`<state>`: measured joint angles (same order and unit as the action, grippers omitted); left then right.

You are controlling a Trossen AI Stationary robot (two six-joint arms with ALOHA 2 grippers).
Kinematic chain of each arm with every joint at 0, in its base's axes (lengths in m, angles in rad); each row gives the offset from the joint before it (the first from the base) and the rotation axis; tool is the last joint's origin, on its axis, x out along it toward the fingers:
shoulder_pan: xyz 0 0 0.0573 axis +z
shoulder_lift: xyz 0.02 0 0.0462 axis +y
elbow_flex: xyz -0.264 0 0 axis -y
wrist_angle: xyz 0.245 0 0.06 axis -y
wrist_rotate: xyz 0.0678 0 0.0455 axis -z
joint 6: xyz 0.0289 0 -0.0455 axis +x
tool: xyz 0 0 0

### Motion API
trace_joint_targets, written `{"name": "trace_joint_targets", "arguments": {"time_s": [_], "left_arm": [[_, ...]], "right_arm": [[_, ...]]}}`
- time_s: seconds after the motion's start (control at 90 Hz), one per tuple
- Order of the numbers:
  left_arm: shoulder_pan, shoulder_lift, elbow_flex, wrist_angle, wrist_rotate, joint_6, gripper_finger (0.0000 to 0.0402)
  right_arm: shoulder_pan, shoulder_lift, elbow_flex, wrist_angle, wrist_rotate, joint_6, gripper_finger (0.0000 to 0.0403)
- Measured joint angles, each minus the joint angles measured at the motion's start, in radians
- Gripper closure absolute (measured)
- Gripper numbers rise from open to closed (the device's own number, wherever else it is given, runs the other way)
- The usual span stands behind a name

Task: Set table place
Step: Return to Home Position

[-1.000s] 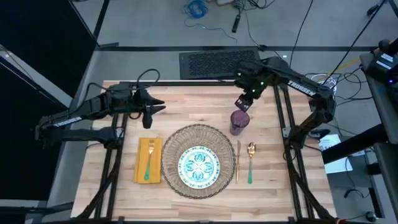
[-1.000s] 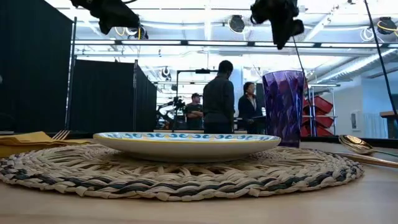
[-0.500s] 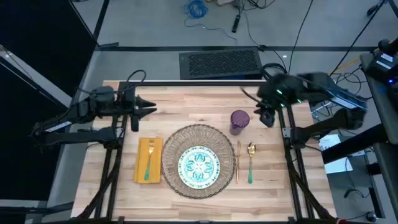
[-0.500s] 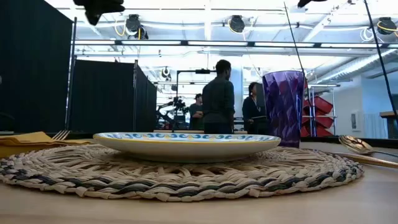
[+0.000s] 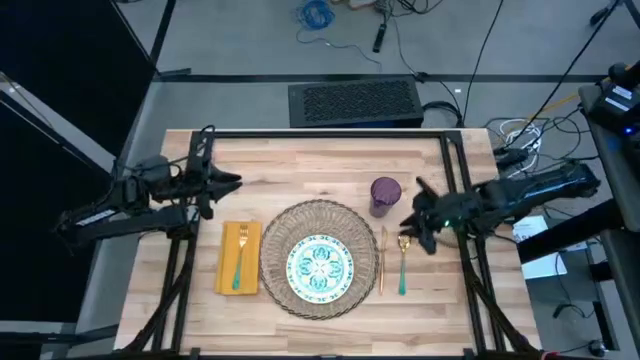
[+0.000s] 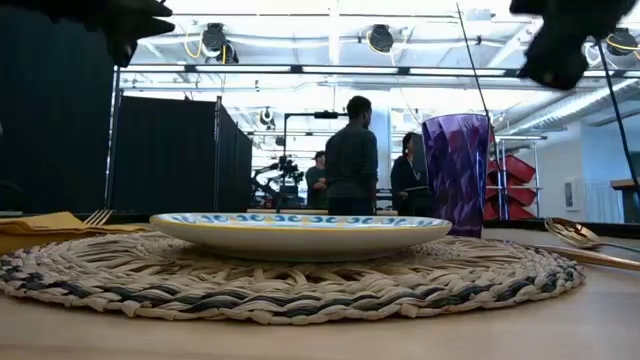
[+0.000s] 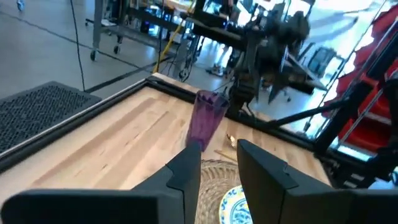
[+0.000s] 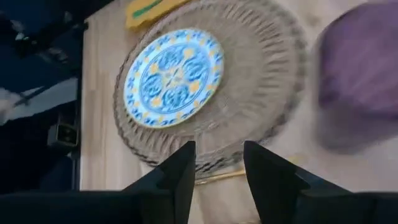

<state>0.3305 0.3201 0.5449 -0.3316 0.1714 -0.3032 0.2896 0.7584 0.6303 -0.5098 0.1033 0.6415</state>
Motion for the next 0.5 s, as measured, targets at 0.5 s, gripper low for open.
{"name": "trace_joint_targets", "arguments": {"time_s": [0.5], "left_arm": [[0.000, -0.016, -0.134, 0.285, -0.257, 0.134, 0.0314]], "right_arm": [[0.270, -0.237, -0.197, 0.816, 0.004, -0.627, 0.0280]]}}
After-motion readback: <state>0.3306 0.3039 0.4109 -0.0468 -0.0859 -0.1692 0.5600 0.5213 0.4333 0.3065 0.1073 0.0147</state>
